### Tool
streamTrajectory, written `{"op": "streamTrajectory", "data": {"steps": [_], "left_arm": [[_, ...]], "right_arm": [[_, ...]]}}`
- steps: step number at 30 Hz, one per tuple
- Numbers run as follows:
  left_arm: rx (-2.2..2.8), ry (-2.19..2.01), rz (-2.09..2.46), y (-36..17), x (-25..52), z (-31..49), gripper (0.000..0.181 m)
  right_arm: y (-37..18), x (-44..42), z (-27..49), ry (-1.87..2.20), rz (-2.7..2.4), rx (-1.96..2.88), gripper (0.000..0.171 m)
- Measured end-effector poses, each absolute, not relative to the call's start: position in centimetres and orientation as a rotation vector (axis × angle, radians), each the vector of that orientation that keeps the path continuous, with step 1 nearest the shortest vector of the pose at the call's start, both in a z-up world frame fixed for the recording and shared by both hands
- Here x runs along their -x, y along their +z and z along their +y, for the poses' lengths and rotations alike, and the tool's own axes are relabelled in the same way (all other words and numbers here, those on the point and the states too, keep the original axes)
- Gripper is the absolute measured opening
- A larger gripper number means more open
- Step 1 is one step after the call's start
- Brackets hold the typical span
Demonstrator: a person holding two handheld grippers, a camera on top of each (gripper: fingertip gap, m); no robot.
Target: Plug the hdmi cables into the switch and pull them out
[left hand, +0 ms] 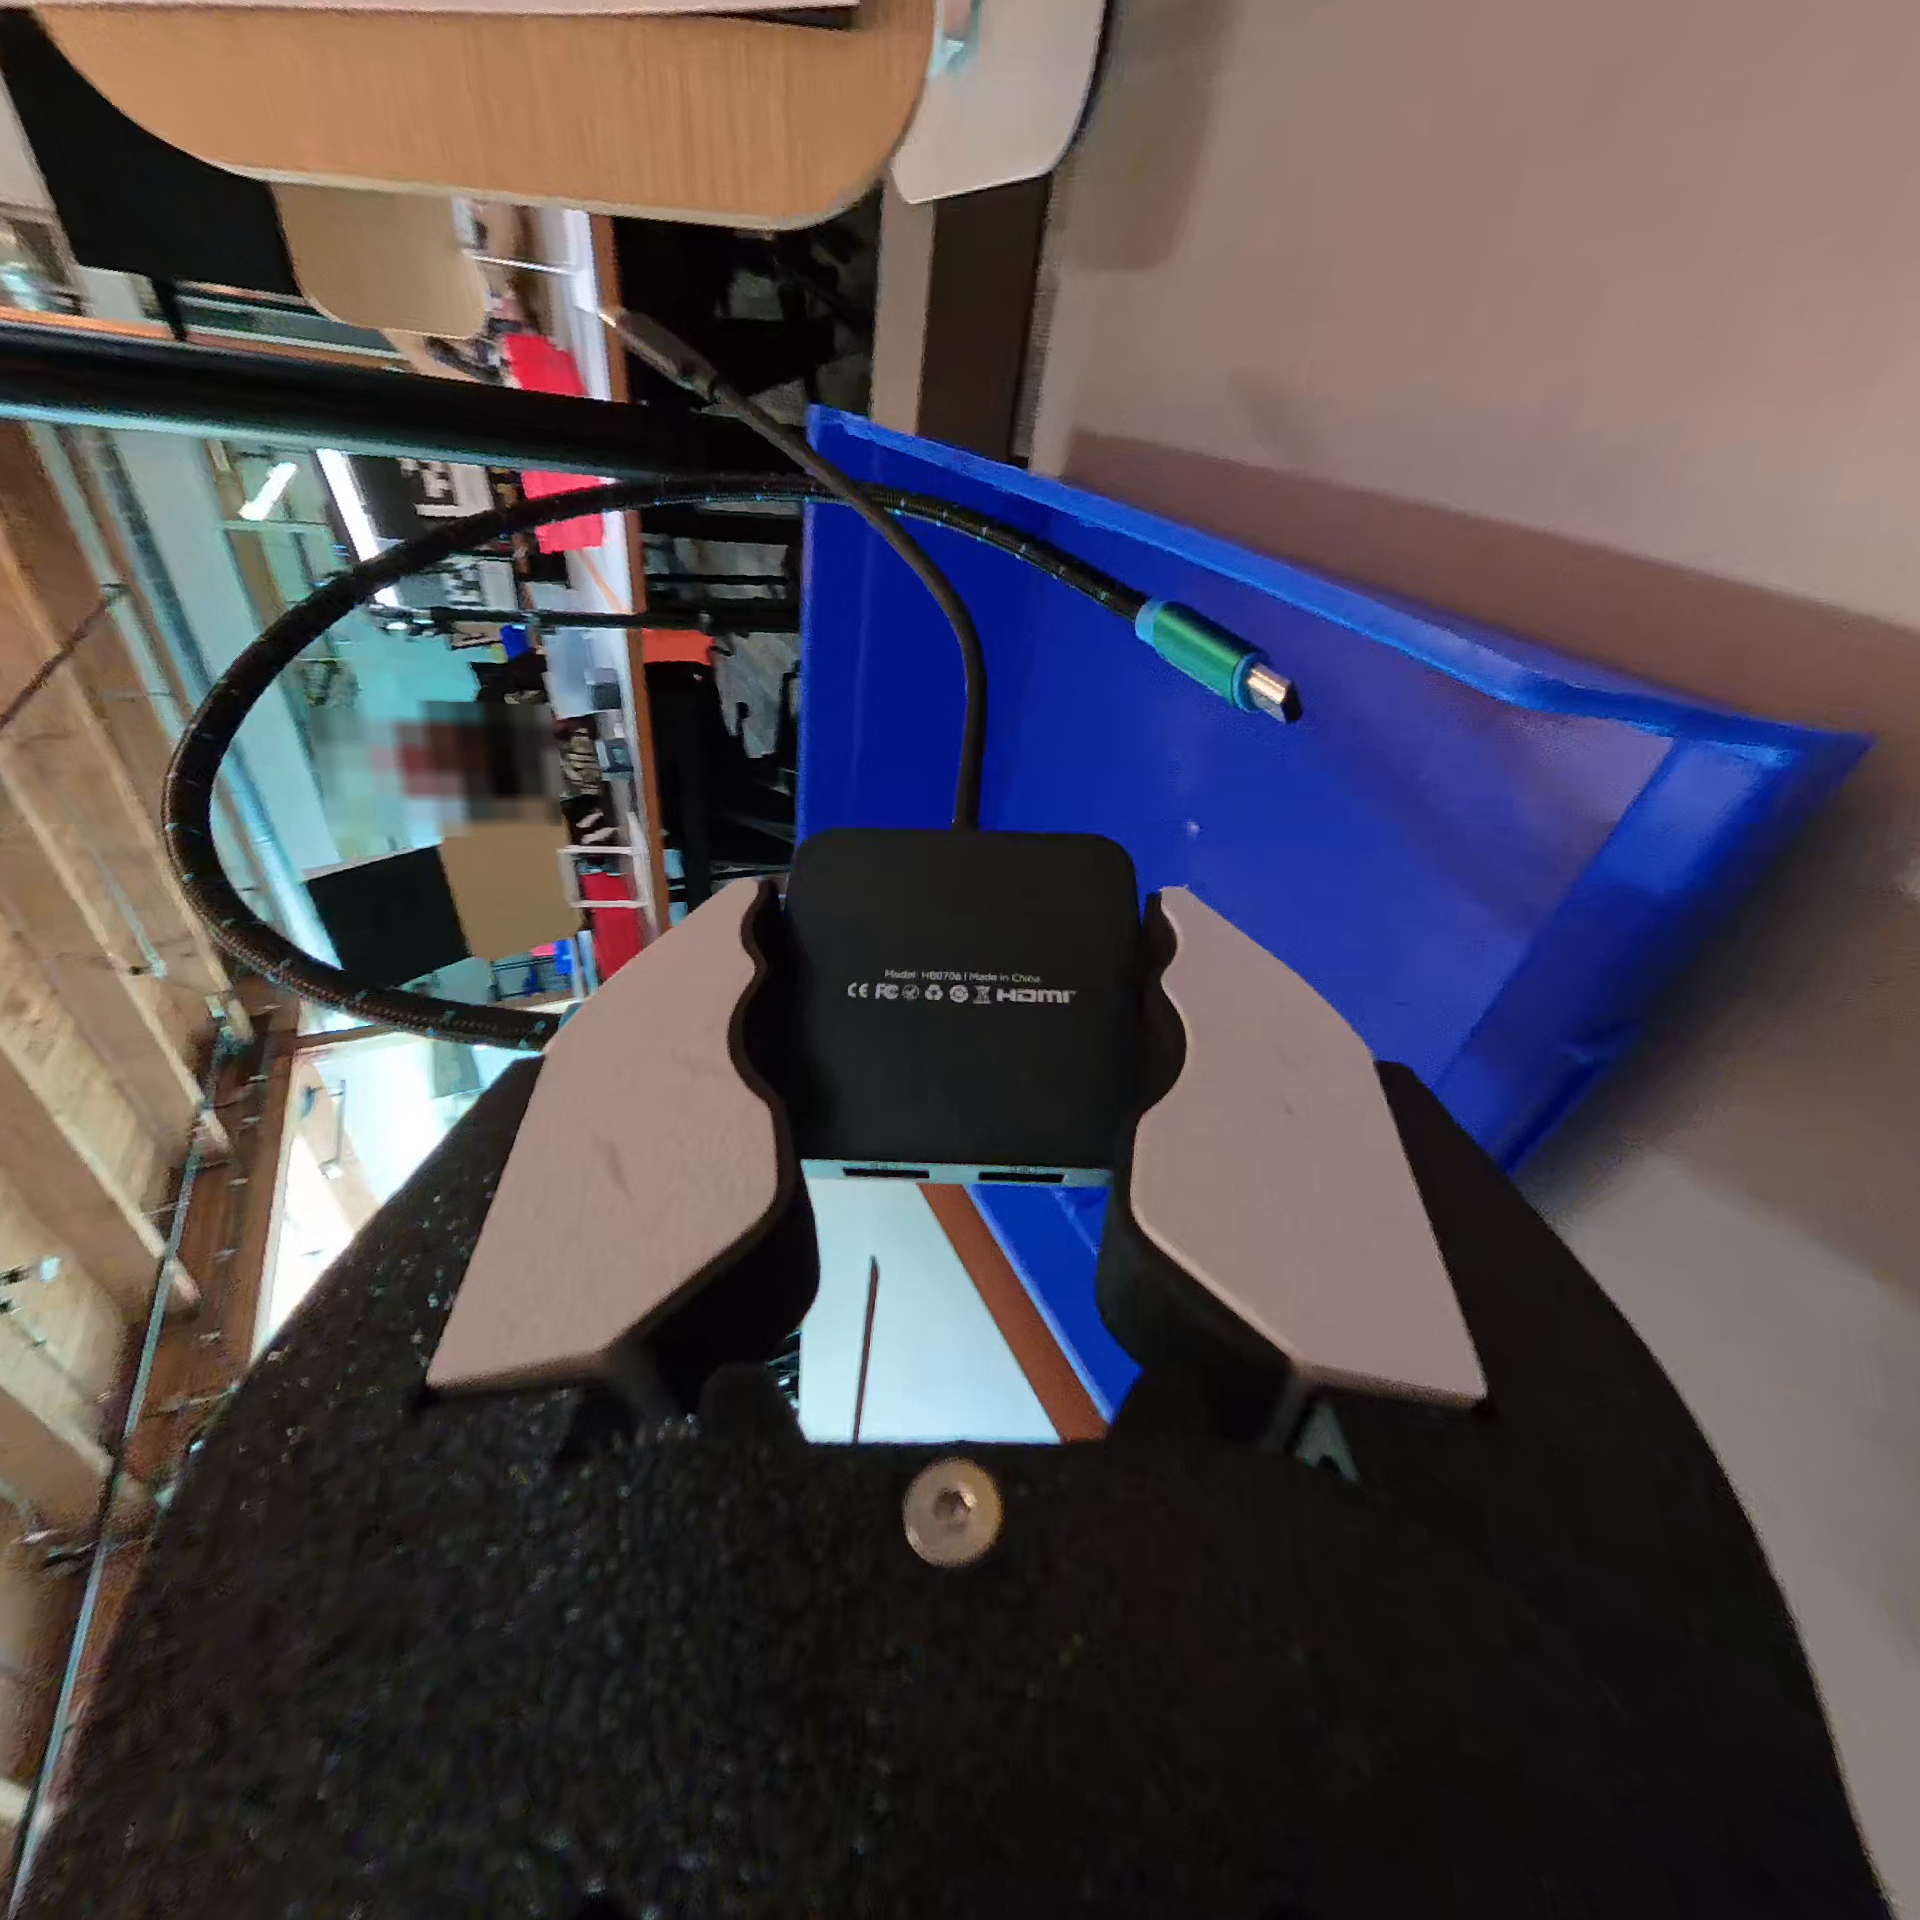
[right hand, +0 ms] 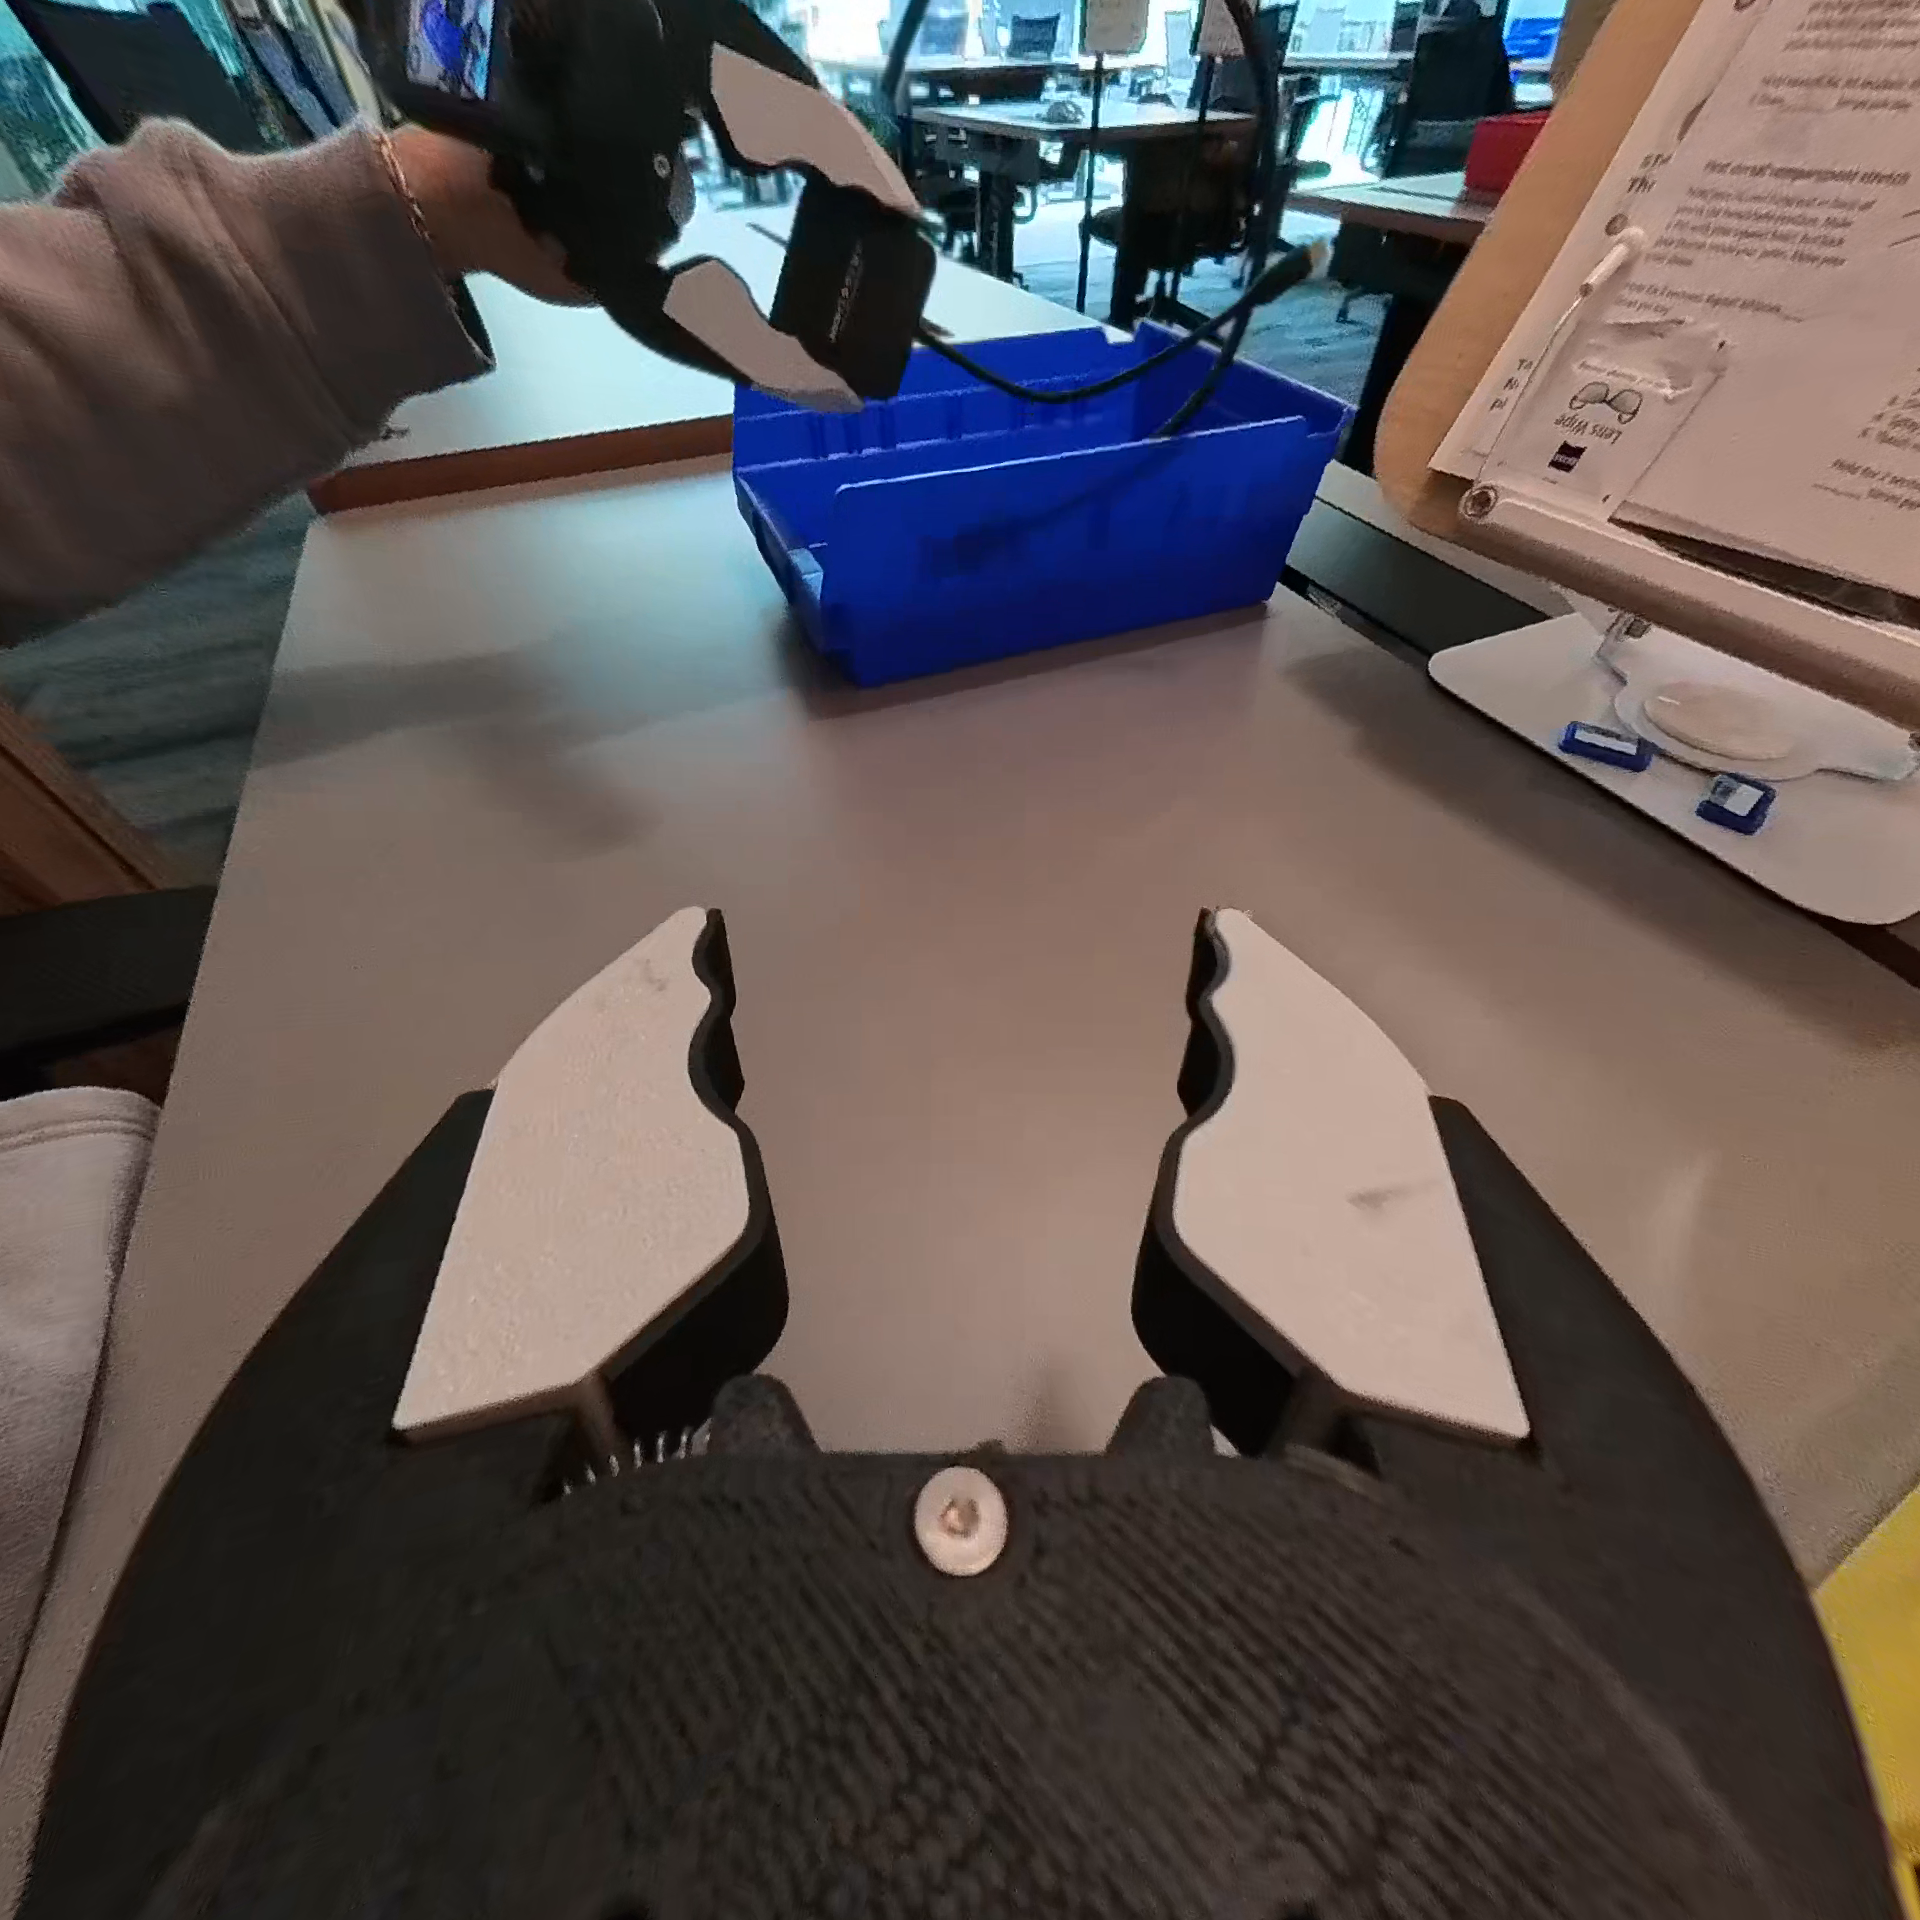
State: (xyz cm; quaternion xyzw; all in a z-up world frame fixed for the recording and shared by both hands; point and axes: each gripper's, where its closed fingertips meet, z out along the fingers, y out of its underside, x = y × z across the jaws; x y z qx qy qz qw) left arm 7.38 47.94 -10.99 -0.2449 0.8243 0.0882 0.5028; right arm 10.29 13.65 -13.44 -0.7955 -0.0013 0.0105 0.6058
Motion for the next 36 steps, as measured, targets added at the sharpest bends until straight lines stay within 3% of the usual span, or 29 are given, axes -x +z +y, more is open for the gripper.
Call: {"op": "streamTrajectory", "data": {"steps": [6, 11, 18, 23, 26, 36], "left_arm": [[0.484, 0.192, 1.801, -5.5, -7.6, 43.8, 0.065], [0.374, -0.116, 1.681, -1.1, -7.1, 34.9, 0.065], [0.24, -0.558, 1.689, -2.3, -6.3, 22.6, 0.065], [0.214, -0.664, 1.729, -5.0, -6.4, 19.6, 0.065], [0.21, -0.758, 1.776, -6.7, -6.5, 18.8, 0.065], [0.155, -0.909, 1.899, -8.1, -5.0, 18.4, 0.069]], "right_arm": [[-11.8, -10.7, 14.7, 0.163, 0.179, 1.649, 0.082], [-10.9, -8.0, 18.4, 0.438, 0.218, 1.513, 0.081], [-5.8, -3.4, 21.6, 0.797, 0.17, 1.185, 0.081], [-6.5, -4.9, 21.6, 0.864, 0.291, 1.105, 0.048], [-6.3, -4.0, 20.6, 0.962, 0.22, 1.09, 0.018], [-8.9, -7.1, 17.9, 0.974, 0.24, 1.349, 0.014]]}}
